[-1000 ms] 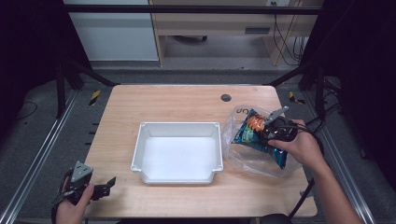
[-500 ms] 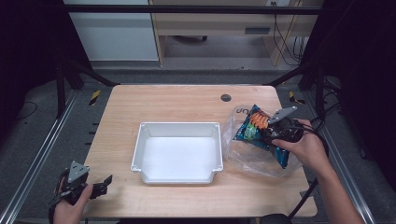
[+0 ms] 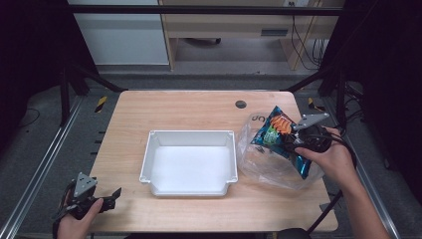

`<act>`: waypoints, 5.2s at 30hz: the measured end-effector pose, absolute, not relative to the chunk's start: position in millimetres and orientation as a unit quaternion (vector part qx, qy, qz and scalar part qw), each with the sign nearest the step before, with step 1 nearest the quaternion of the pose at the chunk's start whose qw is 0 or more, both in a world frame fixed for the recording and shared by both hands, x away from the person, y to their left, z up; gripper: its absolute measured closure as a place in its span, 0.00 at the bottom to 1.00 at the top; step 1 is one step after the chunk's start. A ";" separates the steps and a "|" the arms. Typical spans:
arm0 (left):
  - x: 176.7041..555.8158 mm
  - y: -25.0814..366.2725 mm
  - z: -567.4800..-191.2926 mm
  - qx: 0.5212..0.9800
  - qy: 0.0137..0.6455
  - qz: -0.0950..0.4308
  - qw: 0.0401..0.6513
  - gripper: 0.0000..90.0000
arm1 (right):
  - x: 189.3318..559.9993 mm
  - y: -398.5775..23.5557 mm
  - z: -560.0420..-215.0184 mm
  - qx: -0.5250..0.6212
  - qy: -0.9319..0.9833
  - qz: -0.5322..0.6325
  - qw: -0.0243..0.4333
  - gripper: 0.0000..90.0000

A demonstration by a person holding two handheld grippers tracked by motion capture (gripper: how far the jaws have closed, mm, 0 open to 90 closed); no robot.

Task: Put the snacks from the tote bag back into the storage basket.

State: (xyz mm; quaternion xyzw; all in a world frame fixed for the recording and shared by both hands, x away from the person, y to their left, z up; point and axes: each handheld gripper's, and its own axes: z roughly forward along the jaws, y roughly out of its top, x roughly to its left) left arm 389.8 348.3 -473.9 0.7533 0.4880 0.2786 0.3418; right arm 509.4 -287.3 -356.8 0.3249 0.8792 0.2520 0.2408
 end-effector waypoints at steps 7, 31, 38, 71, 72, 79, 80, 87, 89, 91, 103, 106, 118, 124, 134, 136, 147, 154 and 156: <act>391.6 349.5 -474.4 0.748 0.496 0.281 0.341 0.04 | 505.4 -289.3 -353.9 0.326 0.877 0.257 0.243 0.45; 394.4 349.1 -475.3 0.737 0.503 0.302 0.336 0.02 | 495.1 -284.7 -335.7 0.312 0.872 0.277 0.257 0.45; 395.0 348.7 -475.3 0.734 0.502 0.311 0.335 0.01 | 494.8 -281.7 -330.1 0.307 0.871 0.279 0.262 0.45; 398.2 346.1 -477.6 0.749 0.497 0.289 0.330 0.01 | 496.8 -239.7 -319.9 0.261 0.888 0.278 0.258 0.45; 398.1 346.2 -477.4 0.749 0.496 0.288 0.331 0.01 | 496.9 -238.4 -319.7 0.258 0.888 0.280 0.258 0.45; 397.7 344.2 -477.1 0.756 0.486 0.289 0.330 0.01 | 498.0 -229.4 -319.0 0.247 0.891 0.280 0.257 0.45; 397.8 344.0 -477.1 0.756 0.485 0.289 0.331 0.01 | 498.2 -227.8 -318.7 0.247 0.892 0.278 0.258 0.45; 397.5 345.8 -477.4 0.755 0.488 0.290 0.329 0.01 | 499.0 -217.3 -317.6 0.235 0.896 0.277 0.256 0.45; 397.3 345.9 -477.2 0.755 0.487 0.289 0.332 0.01 | 498.8 -213.9 -317.4 0.231 0.898 0.275 0.254 0.45; 397.1 345.6 -477.1 0.756 0.485 0.288 0.331 0.01 | 498.3 -209.1 -317.2 0.226 0.899 0.277 0.253 0.45; 395.6 347.1 -476.7 0.763 0.476 0.277 0.339 0.01 | 497.9 -189.8 -314.1 0.203 0.906 0.275 0.251 0.45; 395.6 347.2 -476.7 0.763 0.476 0.276 0.340 0.02 | 499.4 -183.0 -314.2 0.195 0.908 0.273 0.249 0.45; 395.7 347.2 -476.7 0.761 0.479 0.274 0.341 0.03 | 502.1 -162.5 -314.4 0.173 0.915 0.269 0.244 0.46; 395.6 347.0 -476.7 0.761 0.479 0.273 0.343 0.04 | 503.8 -156.1 -315.9 0.166 0.918 0.267 0.243 0.45; 395.8 346.0 -477.0 0.763 0.478 0.271 0.340 0.06 | 506.7 -141.8 -318.9 0.151 0.924 0.261 0.234 0.46; 395.7 345.9 -476.4 0.762 0.478 0.272 0.342 0.06 | 506.6 -140.0 -319.3 0.150 0.925 0.262 0.232 0.46; 395.1 346.1 -474.3 0.756 0.483 0.275 0.345 0.08 | 510.7 -128.2 -323.2 0.137 0.931 0.254 0.225 0.46; 395.1 345.9 -474.0 0.757 0.487 0.272 0.341 0.09 | 513.0 -117.4 -325.5 0.127 0.934 0.249 0.223 0.46; 395.1 345.7 -474.0 0.756 0.488 0.271 0.341 0.09 | 513.9 -114.6 -326.0 0.125 0.934 0.249 0.222 0.46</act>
